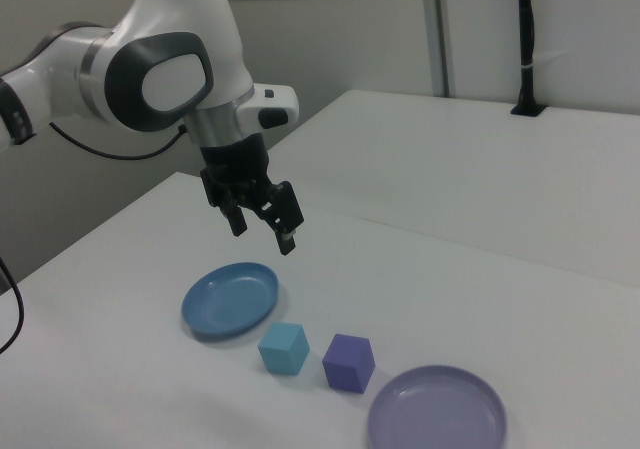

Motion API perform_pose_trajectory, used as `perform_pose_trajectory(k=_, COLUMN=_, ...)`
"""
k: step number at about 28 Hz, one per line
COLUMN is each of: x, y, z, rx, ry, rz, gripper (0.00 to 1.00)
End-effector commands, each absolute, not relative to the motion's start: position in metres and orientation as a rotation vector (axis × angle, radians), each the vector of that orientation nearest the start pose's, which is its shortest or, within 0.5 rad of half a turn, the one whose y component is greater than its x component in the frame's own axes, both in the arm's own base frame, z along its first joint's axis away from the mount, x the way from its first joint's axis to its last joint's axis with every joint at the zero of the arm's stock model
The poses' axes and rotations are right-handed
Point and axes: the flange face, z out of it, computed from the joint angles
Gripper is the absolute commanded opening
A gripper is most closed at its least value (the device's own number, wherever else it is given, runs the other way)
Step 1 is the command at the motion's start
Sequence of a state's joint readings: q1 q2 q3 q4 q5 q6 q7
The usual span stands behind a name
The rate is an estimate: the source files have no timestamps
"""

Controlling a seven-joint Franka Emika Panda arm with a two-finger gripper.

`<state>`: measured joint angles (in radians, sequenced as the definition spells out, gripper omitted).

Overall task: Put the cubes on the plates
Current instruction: 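Lower the open gripper over the purple cube, then close the gripper on the purple cube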

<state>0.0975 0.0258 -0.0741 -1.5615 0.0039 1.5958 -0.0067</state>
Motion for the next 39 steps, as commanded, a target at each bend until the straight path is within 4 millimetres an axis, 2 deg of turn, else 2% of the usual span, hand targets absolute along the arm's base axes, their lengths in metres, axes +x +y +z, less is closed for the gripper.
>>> perform_pose_trajectory(k=1, x=0.587, y=0.016, z=0.58, rx=-3.124, ry=-0.021, rz=0.004, gripper=1.0)
perform_pose_trajectory(k=4, x=0.596, y=0.014, z=0.572, rx=-3.127, ry=-0.023, rz=-0.029, gripper=1.0)
perform_pose_trajectory(k=10, x=0.62, y=0.004, z=0.533, rx=-3.139, ry=-0.05, rz=-0.032, gripper=1.0)
perform_pose_trajectory(k=15, x=0.635, y=-0.017, z=0.491, rx=-3.142, ry=-0.17, rz=-0.049, gripper=1.0)
perform_pose_trajectory(k=17, x=0.637, y=-0.026, z=0.465, rx=-3.143, ry=-0.241, rz=-0.069, gripper=1.0)
perform_pose_trajectory(k=19, x=0.634, y=-0.028, z=0.438, rx=-3.142, ry=-0.282, rz=-0.11, gripper=1.0)
perform_pose_trajectory(k=23, x=0.633, y=-0.028, z=0.406, rx=-3.147, ry=-0.294, rz=-0.146, gripper=1.0)
perform_pose_trajectory(k=39, x=0.637, y=-0.012, z=0.363, rx=-3.148, ry=-0.36, rz=-0.049, gripper=1.0)
